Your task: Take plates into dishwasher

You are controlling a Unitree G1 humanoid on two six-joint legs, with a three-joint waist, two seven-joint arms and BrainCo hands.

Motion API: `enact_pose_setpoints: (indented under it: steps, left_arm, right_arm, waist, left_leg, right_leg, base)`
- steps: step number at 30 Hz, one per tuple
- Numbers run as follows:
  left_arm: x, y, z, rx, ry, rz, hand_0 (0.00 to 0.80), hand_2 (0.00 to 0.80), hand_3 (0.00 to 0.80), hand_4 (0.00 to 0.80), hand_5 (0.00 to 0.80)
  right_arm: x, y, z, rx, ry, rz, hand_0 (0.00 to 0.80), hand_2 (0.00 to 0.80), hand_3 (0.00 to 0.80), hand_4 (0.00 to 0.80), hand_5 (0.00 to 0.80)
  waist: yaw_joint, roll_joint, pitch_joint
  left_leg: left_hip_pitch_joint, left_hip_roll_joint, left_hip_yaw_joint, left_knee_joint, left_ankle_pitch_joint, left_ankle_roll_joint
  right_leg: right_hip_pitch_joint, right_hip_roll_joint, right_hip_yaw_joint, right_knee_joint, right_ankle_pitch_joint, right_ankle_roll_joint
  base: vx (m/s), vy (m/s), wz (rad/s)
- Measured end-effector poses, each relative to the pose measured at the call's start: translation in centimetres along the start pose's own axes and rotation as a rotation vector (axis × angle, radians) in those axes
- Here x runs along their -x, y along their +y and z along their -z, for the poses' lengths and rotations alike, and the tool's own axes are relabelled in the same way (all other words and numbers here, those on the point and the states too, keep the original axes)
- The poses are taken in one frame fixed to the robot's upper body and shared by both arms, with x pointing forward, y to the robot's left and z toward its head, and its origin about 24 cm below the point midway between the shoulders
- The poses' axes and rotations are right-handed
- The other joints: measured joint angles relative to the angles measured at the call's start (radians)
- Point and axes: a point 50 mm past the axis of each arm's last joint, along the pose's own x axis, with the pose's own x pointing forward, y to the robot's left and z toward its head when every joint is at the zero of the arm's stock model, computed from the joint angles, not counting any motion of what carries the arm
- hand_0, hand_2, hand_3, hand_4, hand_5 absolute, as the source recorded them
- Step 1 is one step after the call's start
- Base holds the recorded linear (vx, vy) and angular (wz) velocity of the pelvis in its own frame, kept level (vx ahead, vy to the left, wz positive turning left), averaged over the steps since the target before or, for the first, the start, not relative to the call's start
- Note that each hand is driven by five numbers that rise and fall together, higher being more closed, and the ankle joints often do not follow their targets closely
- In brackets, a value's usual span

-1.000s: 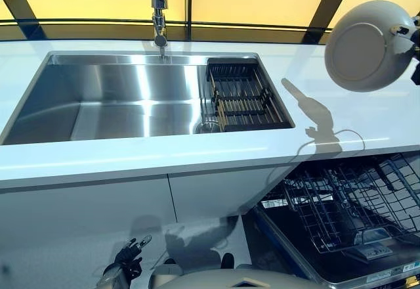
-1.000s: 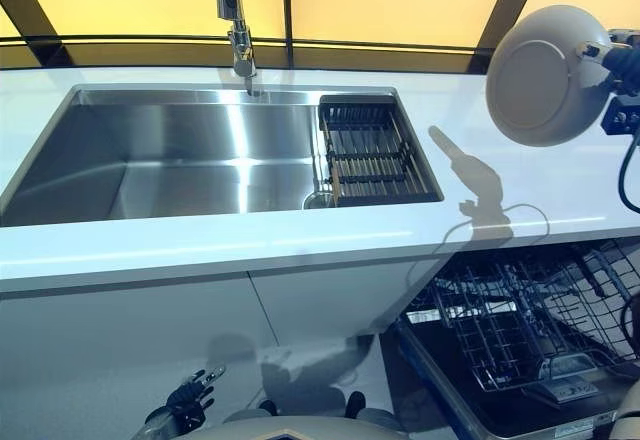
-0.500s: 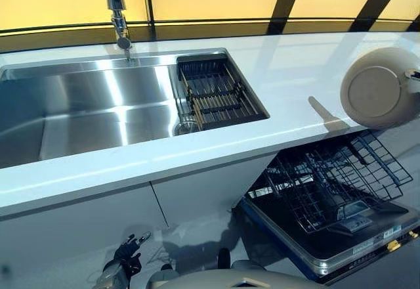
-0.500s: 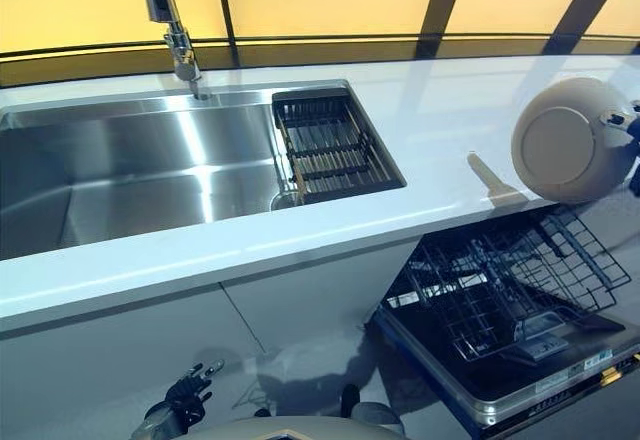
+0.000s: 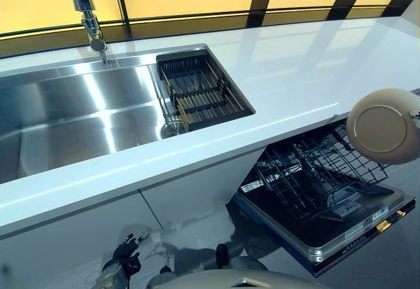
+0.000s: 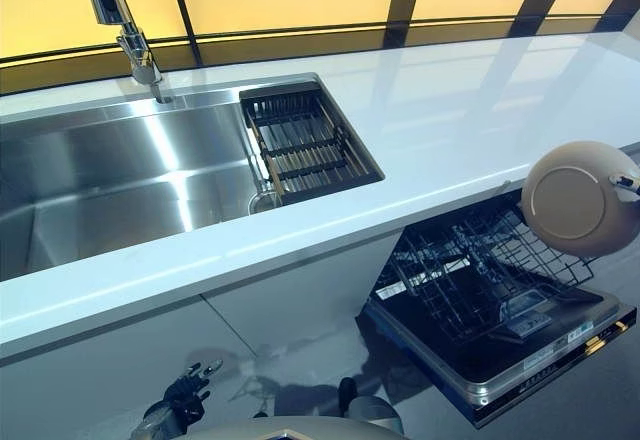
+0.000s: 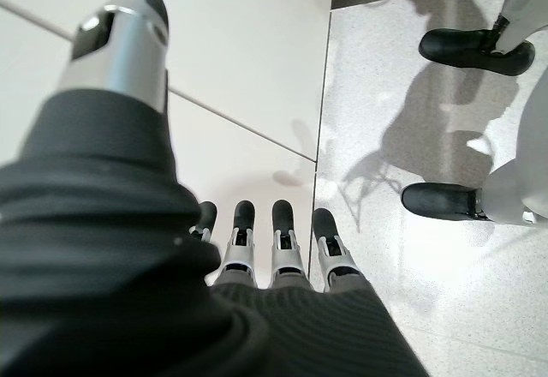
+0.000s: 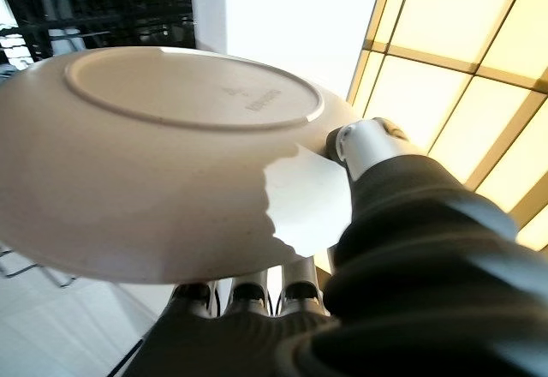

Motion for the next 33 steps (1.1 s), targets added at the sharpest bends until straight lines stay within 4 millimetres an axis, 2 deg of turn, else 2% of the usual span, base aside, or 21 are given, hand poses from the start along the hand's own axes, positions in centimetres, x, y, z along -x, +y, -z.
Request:
enact_pose_setpoints:
  steps: [1, 6, 9, 14, 24, 33]
  left_arm:
    - [0.0, 0.0, 0.0, 0.0, 0.0, 0.0, 0.0, 0.0, 0.0, 0.0, 0.0]
    - [-0.2, -0.4, -0.6, 0.0, -0.015, 0.003, 0.0, 0.0, 0.0, 0.0, 0.0]
    - [-0.3, -0.5, -0.7, 0.0, -0.018, 0.004, 0.0, 0.0, 0.0, 0.0, 0.0]
    - [-0.4, -0.7, -1.0, 0.001, -0.023, 0.008, 0.0, 0.0, 0.0, 0.0, 0.0]
    - [-0.4, -1.0, -0.7, -0.029, -0.015, 0.007, 0.0, 0.0, 0.0, 0.0, 0.0]
    - [-0.4, -1.2, -0.5, -0.026, -0.012, 0.011, 0.0, 0.0, 0.0, 0.0, 0.0]
  right_arm:
    - [0.0, 0.2, 0.2, 0.002, 0.002, -0.007, 0.8, 0.8, 0.8, 0.8, 0.8]
    - [0.0, 1.9, 3.7, -0.006, 0.068, -0.042, 0.8, 0.8, 0.8, 0.8, 0.8]
    - [-0.2, 3.6, 5.5, -0.038, 0.086, -0.073, 0.8, 0.8, 0.8, 0.8, 0.8]
    - [-0.6, 6.1, 7.4, -0.079, 0.096, -0.091, 0.8, 0.8, 0.8, 0.8, 0.8]
    - [-0.9, 9.4, 9.4, -0.038, 0.119, -0.109, 0.8, 0.8, 0.8, 0.8, 0.8]
    - [-1.2, 10.5, 9.7, -0.028, 0.107, -0.087, 0.8, 0.8, 0.8, 0.8, 0.8]
  waist:
    - [-0.001, 0.001, 0.002]
    - [-0.008, 0.0, 0.013]
    - [-0.011, 0.003, 0.021]
    - [-0.002, 0.007, 0.023]
    - [0.012, 0.033, 0.035]
    - [0.034, 0.043, 0.031]
  left_leg:
    - [0.002, 0.0, 0.002, 0.0, 0.0, 0.0]
    - [0.007, 0.0, 0.006, 0.0, -0.003, 0.0]
    - [0.007, 0.0, 0.007, 0.0, -0.003, 0.0]
    - [0.008, -0.001, 0.007, 0.001, -0.003, 0.0]
    - [0.015, 0.004, 0.003, 0.0, -0.003, 0.001]
    - [0.017, 0.005, -0.001, 0.0, -0.001, 0.001]
  right_leg:
    - [0.0, 0.0, 0.003, 0.0, 0.0, 0.0]
    - [0.002, 0.001, 0.009, 0.0, 0.001, 0.001]
    - [0.002, 0.001, 0.01, 0.0, 0.001, 0.001]
    - [0.002, 0.001, 0.01, 0.0, 0.001, 0.0]
    - [0.012, -0.002, 0.006, -0.001, 0.001, 0.0]
    - [0.016, -0.003, -0.001, -0.001, 0.001, 0.0]
  base:
    - [-0.002, 0.0, -0.15]
    - [-0.001, -0.001, -0.03]
    - [0.0, 0.0, 0.0]
    - [0.0, 0.0, 0.0]
    - [0.0, 0.0, 0.0]
    - [0.0, 0.0, 0.0]
